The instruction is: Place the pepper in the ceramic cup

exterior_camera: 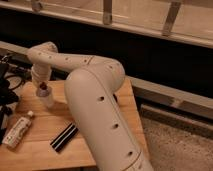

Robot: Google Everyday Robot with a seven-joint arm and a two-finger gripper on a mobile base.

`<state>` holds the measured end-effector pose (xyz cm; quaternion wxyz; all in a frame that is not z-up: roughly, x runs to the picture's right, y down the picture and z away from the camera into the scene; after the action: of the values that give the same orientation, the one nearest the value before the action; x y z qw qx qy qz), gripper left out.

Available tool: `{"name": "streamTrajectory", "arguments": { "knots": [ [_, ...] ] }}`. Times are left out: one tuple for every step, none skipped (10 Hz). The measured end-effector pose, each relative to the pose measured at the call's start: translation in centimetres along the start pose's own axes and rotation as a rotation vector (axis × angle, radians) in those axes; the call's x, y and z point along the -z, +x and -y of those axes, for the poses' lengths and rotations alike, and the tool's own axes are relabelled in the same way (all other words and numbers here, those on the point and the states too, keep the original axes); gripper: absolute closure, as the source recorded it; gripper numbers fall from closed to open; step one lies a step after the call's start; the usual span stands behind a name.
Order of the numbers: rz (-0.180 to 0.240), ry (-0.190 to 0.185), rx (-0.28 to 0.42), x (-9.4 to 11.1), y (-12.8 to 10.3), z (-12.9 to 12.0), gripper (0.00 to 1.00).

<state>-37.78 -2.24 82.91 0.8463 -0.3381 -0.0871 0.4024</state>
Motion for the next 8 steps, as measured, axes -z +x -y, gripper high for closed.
{"name": "streamTrajectory", "arguments": {
  "knots": [
    [0.002,-0.004,0.001,-0.06,-0.07,-0.39,0.79],
    [0.003,-0.006,-0.001,-0.07,-0.18,-0.3,0.73],
    [0.003,-0.007,0.001,-0.09,-0.17,-0.27,0.72],
    [0.0,-0.007,0.003,-0.22,-0.04,-0.3,0.72],
    [0.0,-0.008,0.006,-0.35,0.0,-0.55,0.72],
    [0.0,-0.008,0.007,-0.41,0.0,-0.67,0.72],
    [0.0,-0.009,0.009,-0.45,-0.1,-0.93,0.72],
    [0.001,-0.009,0.011,-0.49,-0.12,-1.05,0.7]
  ]
}}
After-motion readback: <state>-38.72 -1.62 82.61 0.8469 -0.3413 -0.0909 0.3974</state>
